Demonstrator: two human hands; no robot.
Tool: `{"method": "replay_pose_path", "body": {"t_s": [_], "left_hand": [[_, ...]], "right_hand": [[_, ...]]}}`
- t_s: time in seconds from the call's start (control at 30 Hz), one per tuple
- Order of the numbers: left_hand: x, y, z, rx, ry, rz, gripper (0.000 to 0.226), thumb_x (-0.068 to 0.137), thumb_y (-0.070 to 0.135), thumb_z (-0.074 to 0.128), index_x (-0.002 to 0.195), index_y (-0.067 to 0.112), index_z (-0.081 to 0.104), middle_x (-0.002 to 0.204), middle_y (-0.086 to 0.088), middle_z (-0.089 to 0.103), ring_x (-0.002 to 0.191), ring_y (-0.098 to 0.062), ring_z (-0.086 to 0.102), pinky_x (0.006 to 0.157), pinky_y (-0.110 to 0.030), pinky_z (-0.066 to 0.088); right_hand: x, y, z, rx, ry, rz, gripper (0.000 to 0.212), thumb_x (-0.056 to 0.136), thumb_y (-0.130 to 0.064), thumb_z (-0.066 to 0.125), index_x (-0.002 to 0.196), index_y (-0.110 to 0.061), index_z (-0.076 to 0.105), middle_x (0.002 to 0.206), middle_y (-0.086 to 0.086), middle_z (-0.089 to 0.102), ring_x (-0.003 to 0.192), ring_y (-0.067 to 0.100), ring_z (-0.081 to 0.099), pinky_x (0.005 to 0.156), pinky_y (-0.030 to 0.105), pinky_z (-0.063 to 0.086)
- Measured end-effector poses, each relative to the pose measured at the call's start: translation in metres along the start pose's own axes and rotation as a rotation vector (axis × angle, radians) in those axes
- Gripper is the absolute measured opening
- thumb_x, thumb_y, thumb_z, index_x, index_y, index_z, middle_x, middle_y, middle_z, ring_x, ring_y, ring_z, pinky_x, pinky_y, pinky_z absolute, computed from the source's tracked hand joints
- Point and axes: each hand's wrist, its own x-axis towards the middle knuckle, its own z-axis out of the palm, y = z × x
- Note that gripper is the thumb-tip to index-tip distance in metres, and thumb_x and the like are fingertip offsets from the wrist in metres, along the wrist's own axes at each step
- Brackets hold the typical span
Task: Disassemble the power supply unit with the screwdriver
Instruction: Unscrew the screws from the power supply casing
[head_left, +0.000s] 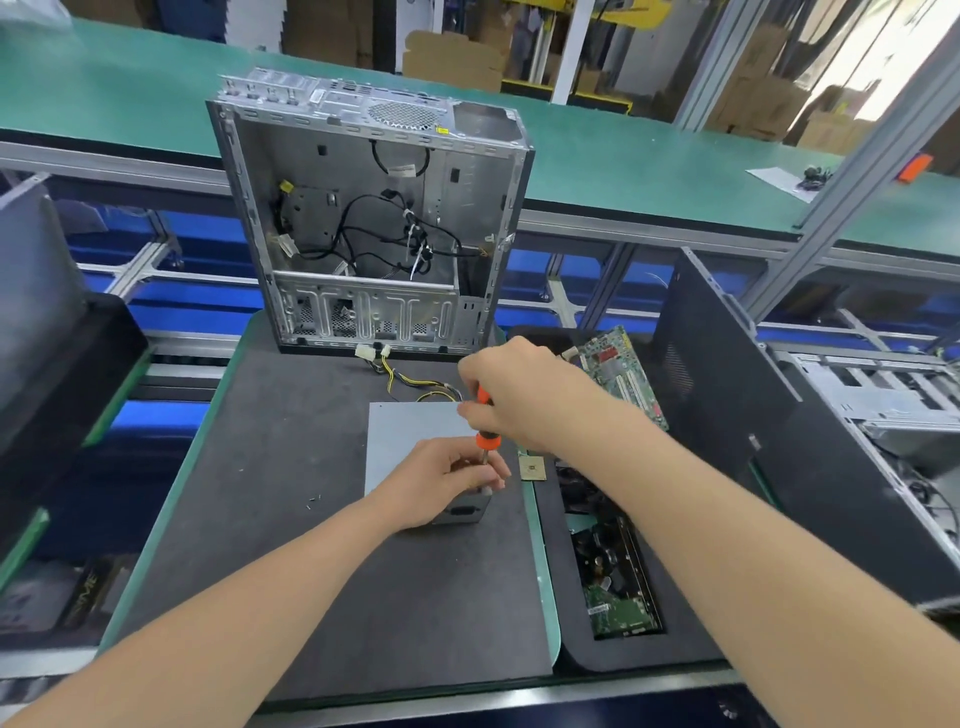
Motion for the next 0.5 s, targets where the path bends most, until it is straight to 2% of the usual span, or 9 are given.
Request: {"method": "replay_pose_path", "body": {"t_s": [0.07, 0.2, 0.37, 0.43, 0.47, 0.5], "left_hand": [[0.0, 0.002, -0.002, -0.014, -0.011, 0.002, 0.017, 0.091, 0.038, 0.063, 0.099, 0.032, 0.078, 0.098, -0.001, 0.079, 0.094, -0.024, 0.074, 0.099, -0.048, 0.058], [0.0, 0.009, -0.005, -0.007, -0.027, 0.016, 0.021, 0.098, 0.019, 0.062, 0.102, 0.033, 0.077, 0.099, -0.001, 0.079, 0.094, -0.023, 0.072, 0.098, -0.045, 0.059], [-0.002, 0.013, -0.001, 0.06, -0.015, 0.027, 0.024, 0.102, 0.008, 0.059, 0.096, 0.023, 0.077, 0.092, -0.003, 0.077, 0.096, -0.027, 0.071, 0.097, -0.046, 0.058], [-0.001, 0.015, 0.002, 0.044, 0.01, 0.009, 0.024, 0.101, 0.003, 0.058, 0.091, 0.016, 0.076, 0.088, -0.007, 0.076, 0.093, -0.027, 0.072, 0.097, -0.049, 0.058], [0.0, 0.016, 0.004, 0.04, 0.02, 0.003, 0.024, 0.101, 0.002, 0.057, 0.09, 0.013, 0.075, 0.087, -0.009, 0.075, 0.09, -0.026, 0.072, 0.096, -0.05, 0.059], [0.001, 0.016, 0.005, 0.041, 0.028, -0.002, 0.023, 0.101, 0.0, 0.056, 0.09, 0.01, 0.074, 0.087, -0.01, 0.074, 0.087, -0.023, 0.072, 0.095, -0.05, 0.059]], "right_hand": [[-0.002, 0.008, -0.012, 0.02, -0.117, -0.131, 0.017, 0.092, -0.032, 0.068, 0.095, -0.018, 0.058, 0.085, -0.004, 0.057, 0.087, 0.024, 0.059, 0.07, 0.04, 0.054], [0.002, 0.017, -0.024, -0.026, -0.253, -0.355, 0.015, 0.087, -0.02, 0.074, 0.096, -0.025, 0.062, 0.098, -0.008, 0.053, 0.093, 0.012, 0.05, 0.078, 0.032, 0.047], [0.004, 0.023, -0.026, -0.065, -0.294, -0.442, 0.022, 0.079, -0.005, 0.072, 0.086, -0.027, 0.069, 0.095, -0.009, 0.048, 0.087, 0.009, 0.048, 0.075, 0.035, 0.049], [0.0, 0.026, -0.025, -0.047, -0.27, -0.401, 0.017, 0.082, -0.014, 0.071, 0.09, -0.028, 0.066, 0.096, -0.01, 0.051, 0.089, 0.009, 0.048, 0.076, 0.037, 0.05], [-0.003, 0.026, -0.022, -0.039, -0.218, -0.357, 0.012, 0.084, -0.025, 0.07, 0.094, -0.028, 0.062, 0.097, -0.009, 0.053, 0.09, 0.01, 0.05, 0.074, 0.037, 0.05], [-0.005, 0.025, -0.018, -0.046, -0.127, -0.283, 0.018, 0.087, -0.04, 0.068, 0.095, -0.027, 0.059, 0.095, -0.008, 0.054, 0.09, 0.014, 0.052, 0.071, 0.038, 0.049]]}}
